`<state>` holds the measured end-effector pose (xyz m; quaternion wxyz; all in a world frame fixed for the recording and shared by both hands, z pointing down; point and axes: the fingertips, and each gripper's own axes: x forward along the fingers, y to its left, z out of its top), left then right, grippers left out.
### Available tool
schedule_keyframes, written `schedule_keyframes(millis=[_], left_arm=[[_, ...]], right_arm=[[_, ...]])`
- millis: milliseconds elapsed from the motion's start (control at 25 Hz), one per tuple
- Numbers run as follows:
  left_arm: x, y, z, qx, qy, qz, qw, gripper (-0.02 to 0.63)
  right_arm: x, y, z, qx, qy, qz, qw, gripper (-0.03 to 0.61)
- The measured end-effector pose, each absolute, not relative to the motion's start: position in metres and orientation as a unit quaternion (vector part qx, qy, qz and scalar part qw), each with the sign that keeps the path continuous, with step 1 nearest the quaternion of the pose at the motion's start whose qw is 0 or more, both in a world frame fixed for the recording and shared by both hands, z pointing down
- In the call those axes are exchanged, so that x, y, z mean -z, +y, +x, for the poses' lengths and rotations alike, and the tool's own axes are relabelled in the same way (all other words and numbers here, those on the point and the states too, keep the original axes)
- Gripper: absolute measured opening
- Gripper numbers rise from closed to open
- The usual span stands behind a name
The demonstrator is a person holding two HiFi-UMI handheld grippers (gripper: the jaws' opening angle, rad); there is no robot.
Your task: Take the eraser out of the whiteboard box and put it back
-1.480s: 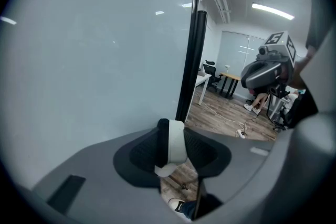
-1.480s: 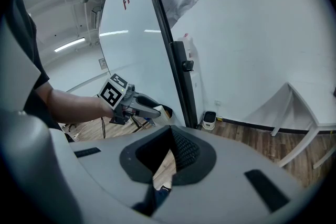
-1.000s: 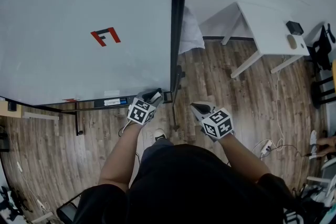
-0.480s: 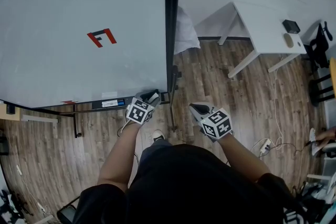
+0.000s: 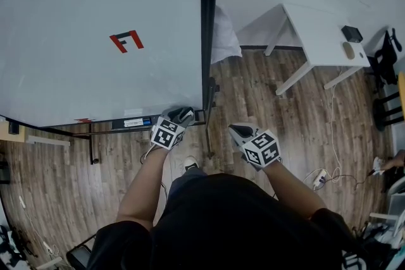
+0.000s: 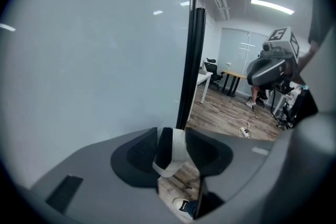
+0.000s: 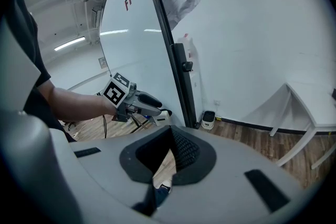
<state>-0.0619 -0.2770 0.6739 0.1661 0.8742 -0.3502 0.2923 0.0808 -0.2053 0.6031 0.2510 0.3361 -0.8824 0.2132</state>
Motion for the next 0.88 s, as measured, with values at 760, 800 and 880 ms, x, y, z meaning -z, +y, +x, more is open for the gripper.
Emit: schedule_keyframes(millis=[760, 800, 880], left_arm=[[-0.595, -0.232, -0.083, -0.209, -0.422, 0.871, 0.145, 0.176], [-0.588, -0.228, -0.083, -0.206, -0.425, 0.87, 0.14, 0.176], [-0.575, -0.218, -0.084, -0.202, -0.43, 0.87, 0.13, 0.176]], right_arm=[[-0.577, -0.178, 0.079, -0.177, -0.903, 0.308, 0.242, -0.005], [-0.574, -0.177, 0.08, -0.172, -0.904, 0.307, 0.241, -0.003], [-0.568, -0.175, 0.082, -0.164, -0.907, 0.305, 0.241, -0.005]])
